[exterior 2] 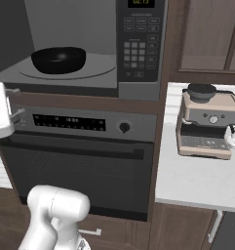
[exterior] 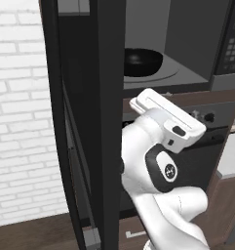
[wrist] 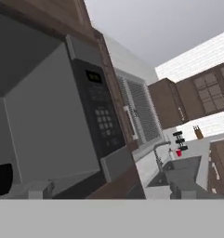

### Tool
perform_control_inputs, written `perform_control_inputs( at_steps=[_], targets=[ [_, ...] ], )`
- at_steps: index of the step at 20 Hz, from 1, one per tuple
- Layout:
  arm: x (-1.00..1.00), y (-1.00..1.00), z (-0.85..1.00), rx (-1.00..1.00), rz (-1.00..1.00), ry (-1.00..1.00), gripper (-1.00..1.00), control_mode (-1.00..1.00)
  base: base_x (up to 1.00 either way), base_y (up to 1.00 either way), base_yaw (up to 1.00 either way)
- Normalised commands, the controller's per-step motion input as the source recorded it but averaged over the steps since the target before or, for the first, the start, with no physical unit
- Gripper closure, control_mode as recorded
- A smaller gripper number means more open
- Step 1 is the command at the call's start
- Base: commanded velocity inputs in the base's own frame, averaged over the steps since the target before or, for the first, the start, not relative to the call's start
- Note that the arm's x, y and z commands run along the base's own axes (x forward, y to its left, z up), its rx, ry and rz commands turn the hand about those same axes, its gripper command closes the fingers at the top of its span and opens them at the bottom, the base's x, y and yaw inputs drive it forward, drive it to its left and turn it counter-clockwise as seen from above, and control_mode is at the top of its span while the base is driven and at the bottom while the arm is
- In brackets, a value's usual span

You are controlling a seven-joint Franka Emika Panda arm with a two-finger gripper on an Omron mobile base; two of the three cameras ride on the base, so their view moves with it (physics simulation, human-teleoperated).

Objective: Pick the garlic from the sink and place it in the bowl. Then pick the bowl and place it in the microwave. Then close the microwave door and press the start button.

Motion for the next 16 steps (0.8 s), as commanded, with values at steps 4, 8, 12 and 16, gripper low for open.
perform_control_inputs(
  at_steps=[4, 8, 12, 16],
  targets=[
    [-0.07, 0.0, -0.23, -0.27, -0.15, -0.23, -1.0, -1.0, 0.0, 0.0, 0.0],
    [-0.19, 0.01, -0.23, -0.29, -0.12, -0.25, -1.0, -1.0, 0.0, 0.0, 0.0],
    [-0.11, 0.02, -0.32, -0.27, -0.07, -0.2, -1.0, -1.0, 0.0, 0.0, 0.0],
    [-0.01, 0.36, -0.46, -0.2, 0.0, -0.16, -1.0, -1.0, 0.0, 0.0, 0.0]
  ],
)
